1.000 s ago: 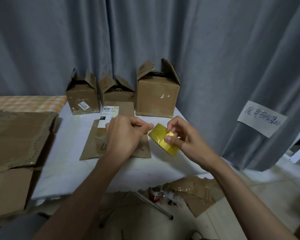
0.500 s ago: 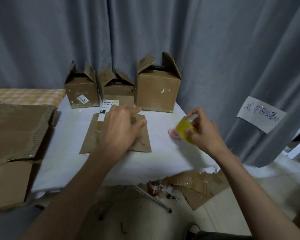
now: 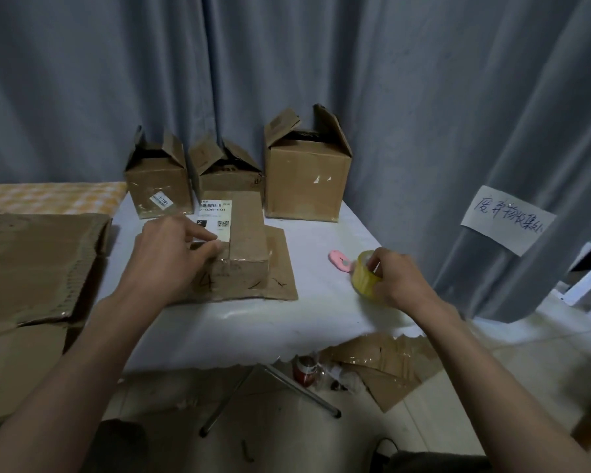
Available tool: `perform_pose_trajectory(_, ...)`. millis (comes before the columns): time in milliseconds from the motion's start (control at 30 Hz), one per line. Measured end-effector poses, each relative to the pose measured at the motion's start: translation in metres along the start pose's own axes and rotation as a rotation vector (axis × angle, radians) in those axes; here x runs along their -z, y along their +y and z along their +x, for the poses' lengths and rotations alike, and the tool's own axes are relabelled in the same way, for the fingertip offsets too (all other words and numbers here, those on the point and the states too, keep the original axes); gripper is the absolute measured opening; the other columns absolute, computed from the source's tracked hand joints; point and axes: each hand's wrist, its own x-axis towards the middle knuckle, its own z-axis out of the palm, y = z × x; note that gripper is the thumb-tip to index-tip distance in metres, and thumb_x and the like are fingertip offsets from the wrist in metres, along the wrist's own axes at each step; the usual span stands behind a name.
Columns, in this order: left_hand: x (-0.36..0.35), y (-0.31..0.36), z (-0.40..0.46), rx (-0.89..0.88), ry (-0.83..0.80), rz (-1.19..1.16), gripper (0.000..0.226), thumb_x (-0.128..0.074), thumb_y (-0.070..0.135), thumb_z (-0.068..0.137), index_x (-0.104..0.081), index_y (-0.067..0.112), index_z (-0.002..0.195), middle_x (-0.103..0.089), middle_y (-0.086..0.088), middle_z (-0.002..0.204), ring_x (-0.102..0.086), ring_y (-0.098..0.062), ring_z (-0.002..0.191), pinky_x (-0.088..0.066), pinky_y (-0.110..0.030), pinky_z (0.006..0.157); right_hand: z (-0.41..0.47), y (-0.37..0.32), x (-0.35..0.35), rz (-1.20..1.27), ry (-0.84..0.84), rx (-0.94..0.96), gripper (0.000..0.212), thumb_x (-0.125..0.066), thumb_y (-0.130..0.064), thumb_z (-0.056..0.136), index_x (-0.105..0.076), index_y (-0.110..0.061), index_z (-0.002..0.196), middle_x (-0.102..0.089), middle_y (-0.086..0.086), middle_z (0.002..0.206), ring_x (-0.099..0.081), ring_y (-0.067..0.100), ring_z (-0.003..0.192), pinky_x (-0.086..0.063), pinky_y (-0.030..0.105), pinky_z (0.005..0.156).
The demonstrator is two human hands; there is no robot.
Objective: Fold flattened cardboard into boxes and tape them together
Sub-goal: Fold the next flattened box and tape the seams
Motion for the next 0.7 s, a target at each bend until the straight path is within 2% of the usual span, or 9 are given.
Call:
perform_pose_trajectory(100, 0.004, -0.008, -0.001, 0.023, -0.041, -0.025, 0.016, -0.078, 0.030, 0.082, -0.079, 0.024, 0.096, -0.074, 0.000, 0.106, -0.066, -0.011, 0.089, -0.050, -0.032, 0.081, 0.004, -0.004, -0.006, -0.072, 0.019, 0.013, 0.015, -0.064, -0.014, 0.086, -0.064, -0.005, 0.097, -0.068, 0.021, 0.101, -0.061, 0.038, 0.093, -0.053, 0.039, 0.080)
perform_pose_trajectory(200, 0.006, -0.012, -0.002, 0.050, -0.073, -0.080, 0.016, -0.081, 0.026, 0.080, -0.079, 0.023, 0.095, -0.073, 0.002, 0.105, -0.067, -0.010, 0.089, -0.050, -0.031, 0.085, 0.007, -0.013, -0.007, -0.215, 0.037, -0.003, 0.039, -0.066, -0.026, 0.091, -0.053, -0.008, 0.123, -0.050, 0.014, 0.126, -0.048, 0.033, 0.115, -0.047, 0.041, 0.093)
perform_pose_trajectory(267, 0.005, -0.012, -0.004, 0.067, -0.071, -0.117, 0.018, -0.083, 0.024, 0.077, -0.079, 0.022, 0.094, -0.072, 0.002, 0.105, -0.068, -0.010, 0.089, -0.051, -0.033, 0.089, 0.005, -0.028, -0.005, -0.150, 0.128, 0.053, 0.045, -0.063, -0.040, 0.095, -0.051, -0.012, 0.127, -0.045, 0.008, 0.128, -0.043, 0.029, 0.121, -0.044, 0.039, 0.096)
perform_pose_trajectory(333, 0.003, -0.011, -0.006, 0.090, -0.048, -0.154, 0.019, -0.085, 0.024, 0.075, -0.078, 0.022, 0.093, -0.071, 0.004, 0.103, -0.067, -0.010, 0.087, -0.051, -0.031, 0.086, 0.001, -0.051, -0.006, 0.110, 0.131, 0.151, 0.028, -0.064, -0.032, 0.095, -0.062, -0.015, 0.117, -0.058, 0.004, 0.117, -0.055, 0.024, 0.112, -0.046, 0.033, 0.088)
perform_pose_trajectory(400, 0.000, -0.012, -0.006, 0.141, -0.015, -0.226, 0.021, -0.086, 0.026, 0.073, -0.077, 0.023, 0.091, -0.070, 0.005, 0.099, -0.066, -0.009, 0.081, -0.048, -0.023, 0.075, -0.004, -0.075, -0.011, 0.355, 0.072, 0.177, 0.010, -0.063, -0.016, 0.092, -0.072, -0.015, 0.096, -0.070, -0.001, 0.093, -0.065, 0.019, 0.091, -0.051, 0.032, 0.080)
perform_pose_trajectory(500, -0.003, -0.016, -0.006, 0.234, 0.005, -0.398, 0.019, -0.087, 0.022, 0.072, -0.074, 0.019, 0.086, -0.068, 0.002, 0.078, -0.063, -0.013, 0.068, -0.048, -0.013, 0.058, -0.007, -0.100, -0.023, 0.561, 0.004, 0.106, 0.017, -0.061, -0.008, 0.091, -0.075, -0.014, 0.083, -0.074, 0.003, 0.078, -0.069, 0.018, 0.078, -0.059, 0.036, 0.076)
perform_pose_trajectory(567, -0.004, -0.020, -0.006, 0.286, -0.011, -0.498, 0.018, -0.087, 0.019, 0.071, -0.073, 0.016, 0.082, -0.064, 0.001, 0.067, -0.067, -0.022, 0.074, -0.059, -0.029, 0.070, -0.007, -0.108, -0.029, 0.675, -0.016, 0.045, 0.015, -0.065, -0.005, 0.090, -0.075, -0.010, 0.081, -0.074, 0.012, 0.073, -0.066, 0.016, 0.063, -0.059, 0.030, 0.067)
perform_pose_trajectory(633, -0.006, -0.023, -0.005, 0.321, -0.031, -0.554, 0.017, -0.087, 0.016, 0.071, -0.073, 0.014, 0.080, -0.062, 0.001, 0.064, -0.069, -0.027, 0.083, -0.059, -0.045, 0.083, -0.005, -0.113, -0.032, 0.759, -0.026, -0.010, 0.013, -0.066, -0.001, 0.089, -0.075, -0.005, 0.081, -0.070, 0.013, 0.066, -0.061, 0.015, 0.055, -0.056, 0.022, 0.058)
perform_pose_trajectory(700, -0.009, -0.026, -0.005, 0.344, -0.045, -0.566, 0.013, -0.086, 0.014, 0.072, -0.074, 0.015, 0.077, -0.063, 0.000, 0.063, -0.069, -0.025, 0.083, -0.058, -0.047, 0.086, -0.005, -0.113, -0.035, 0.800, -0.009, -0.039, 0.011, -0.069, -0.001, 0.087, -0.075, -0.004, 0.079, -0.070, 0.012, 0.066, -0.060, 0.014, 0.053, -0.053, 0.016, 0.054)
